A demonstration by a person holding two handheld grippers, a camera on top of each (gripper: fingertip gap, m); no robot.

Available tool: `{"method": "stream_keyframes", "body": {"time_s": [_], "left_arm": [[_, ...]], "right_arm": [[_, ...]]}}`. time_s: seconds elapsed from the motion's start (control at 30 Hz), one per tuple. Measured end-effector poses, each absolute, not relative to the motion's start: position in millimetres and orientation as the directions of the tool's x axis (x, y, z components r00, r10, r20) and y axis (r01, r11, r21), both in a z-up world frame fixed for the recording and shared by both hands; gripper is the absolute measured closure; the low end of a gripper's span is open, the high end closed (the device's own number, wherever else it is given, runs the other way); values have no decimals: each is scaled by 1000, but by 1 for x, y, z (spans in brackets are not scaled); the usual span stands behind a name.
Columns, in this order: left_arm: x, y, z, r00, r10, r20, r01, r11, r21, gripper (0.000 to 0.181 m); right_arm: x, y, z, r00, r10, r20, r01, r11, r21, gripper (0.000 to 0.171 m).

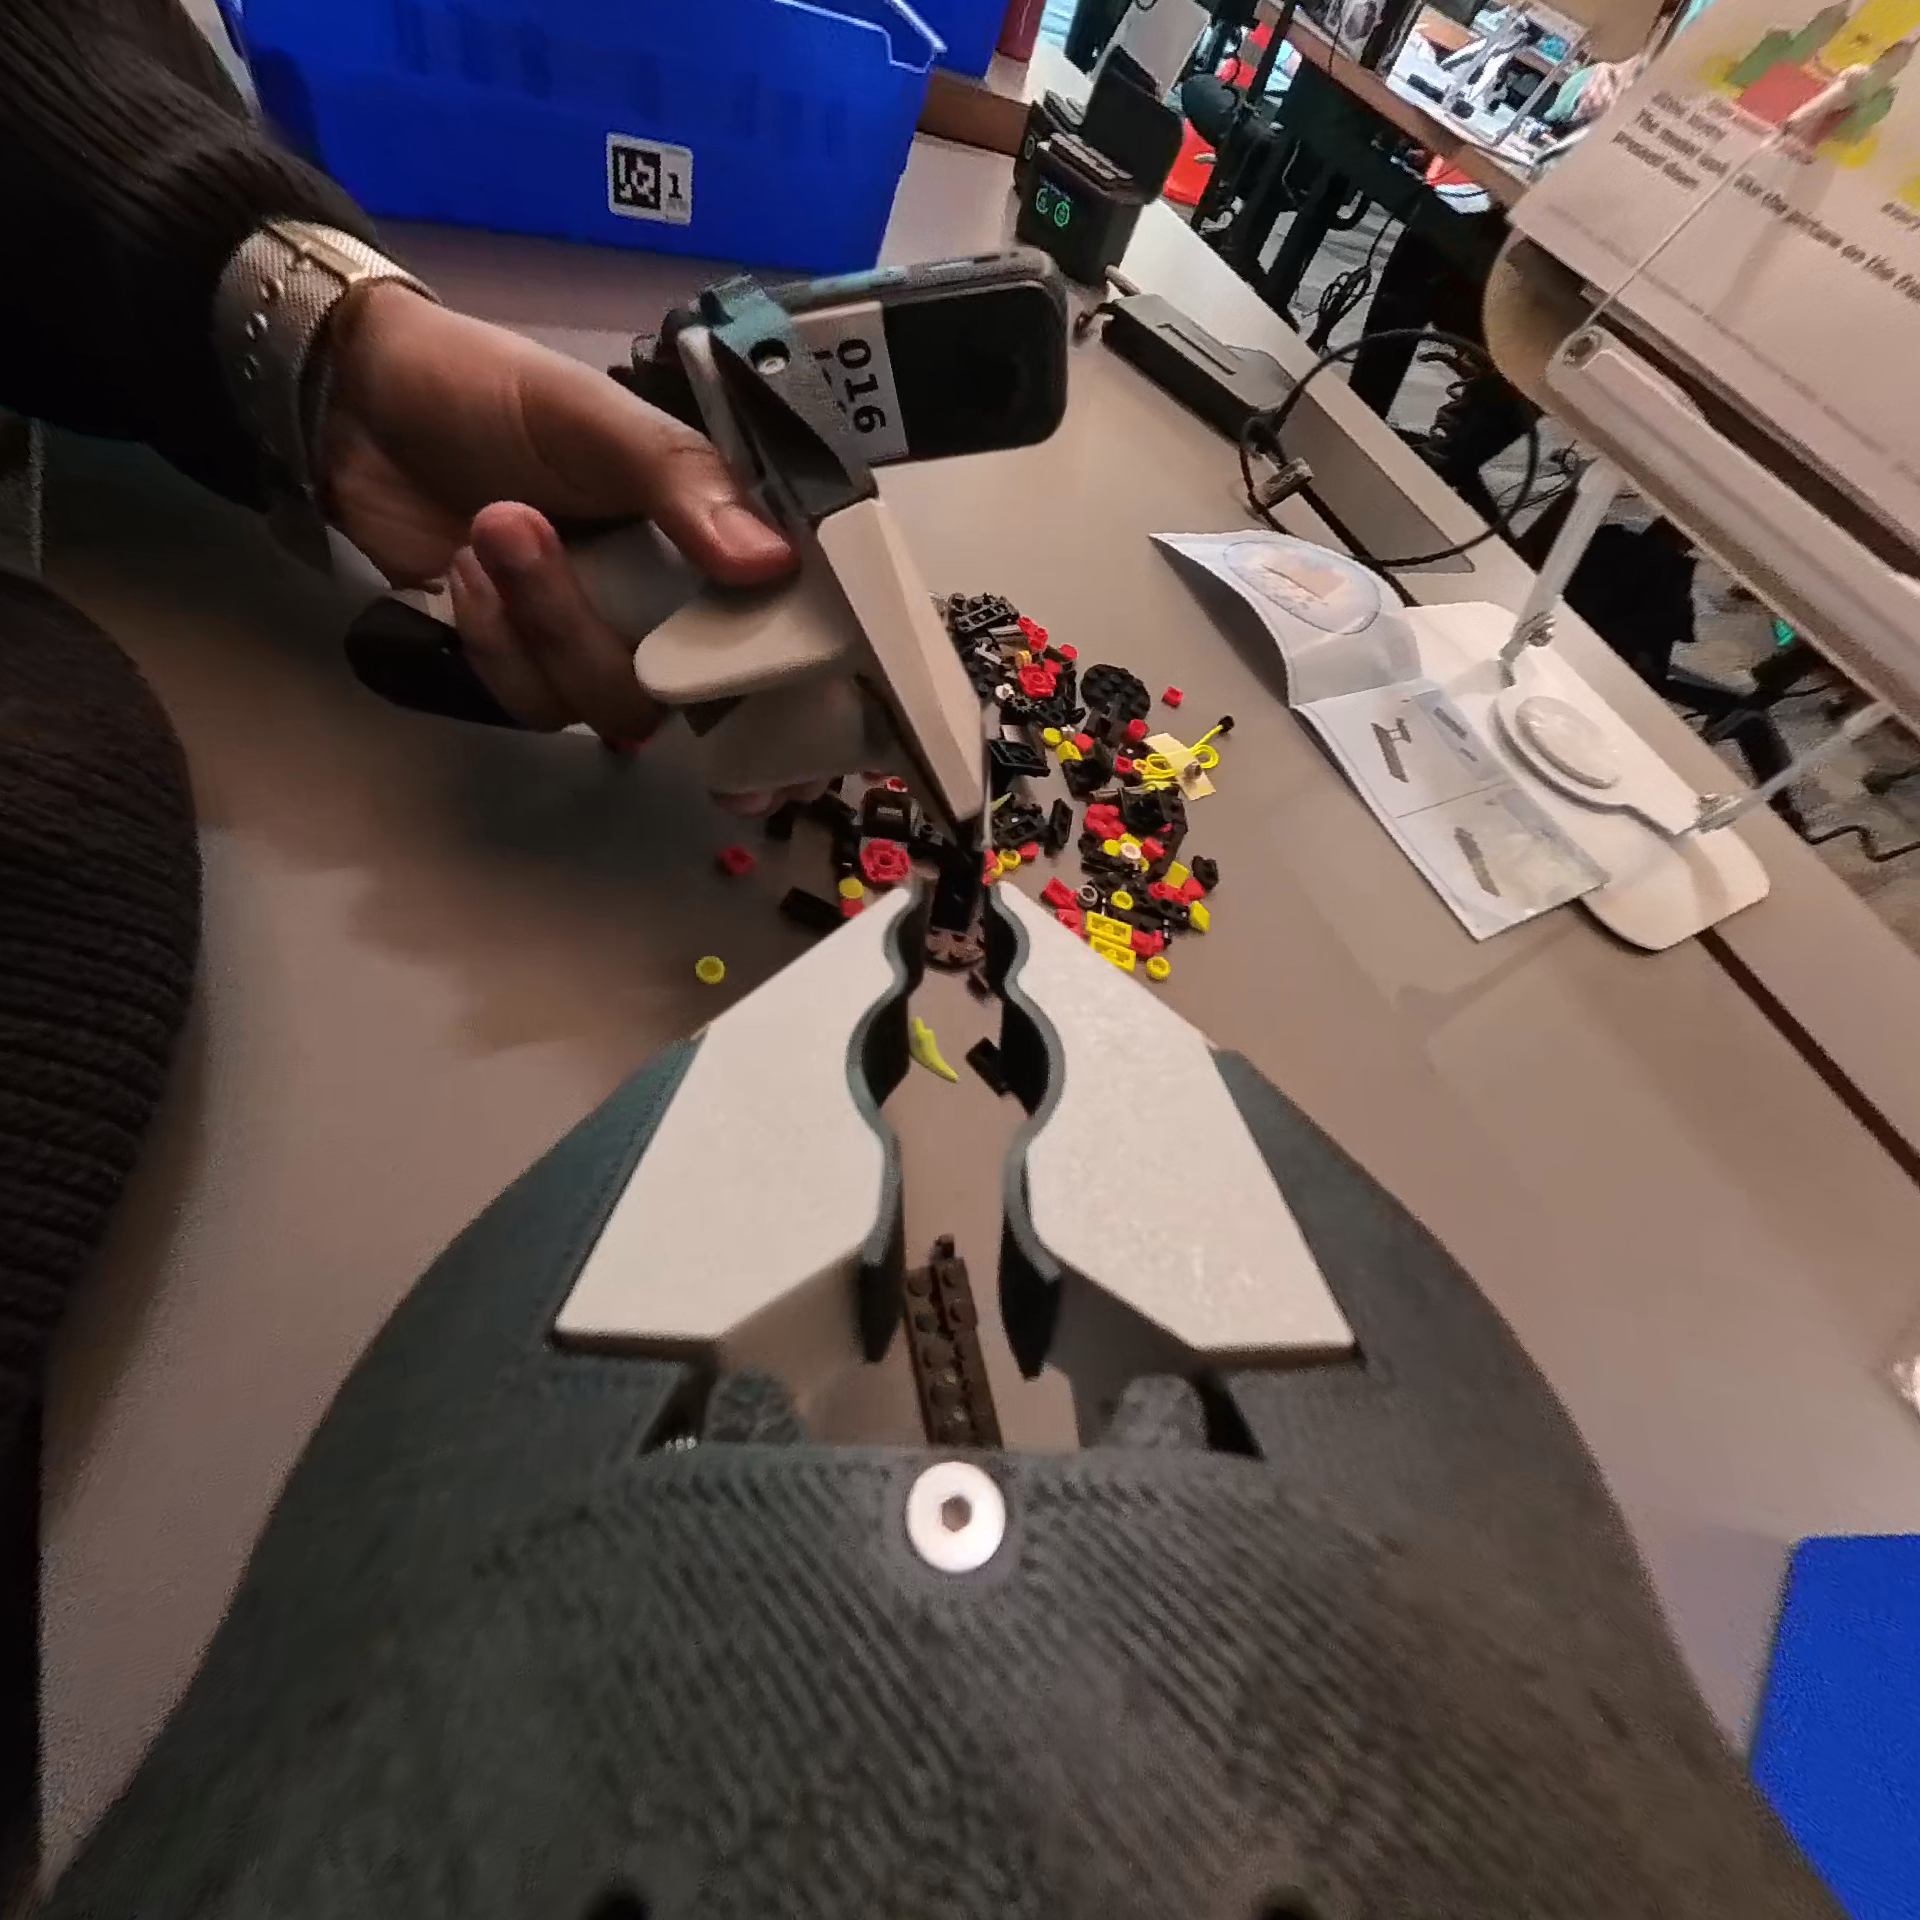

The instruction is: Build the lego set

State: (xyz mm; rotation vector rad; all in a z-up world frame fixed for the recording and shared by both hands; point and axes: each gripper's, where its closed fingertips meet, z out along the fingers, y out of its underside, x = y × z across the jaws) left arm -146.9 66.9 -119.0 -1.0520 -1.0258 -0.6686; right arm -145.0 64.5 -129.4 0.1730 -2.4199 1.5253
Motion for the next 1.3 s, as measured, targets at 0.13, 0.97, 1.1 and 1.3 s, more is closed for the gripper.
{"method": "stream_keyframes", "body": {"time_s": [0.13, 0.97, 1.1, 1.3], "left_arm": [[-144, 71, -117, 402, -2, 916, 852, 368, -373, 178], [-122, 133, -199, 954, 282, 103, 254, -575, -778, 167], [-118, 136, -198, 968, 237, 86, 213, -586, -782, 177], [-118, 135, -200, 968, 234, 89, 215, -591, -777, 181]], "right_arm": [[-144, 66, -127, -941, 38, 336, -286, 437, -853, 165], [-124, 132, -199, -982, -186, 8, -134, 677, -724, 164], [-121, 131, -200, -980, -199, -16, -126, 680, -723, 163], [-121, 130, -200, -981, -192, -34, -108, 679, -726, 164]]}}
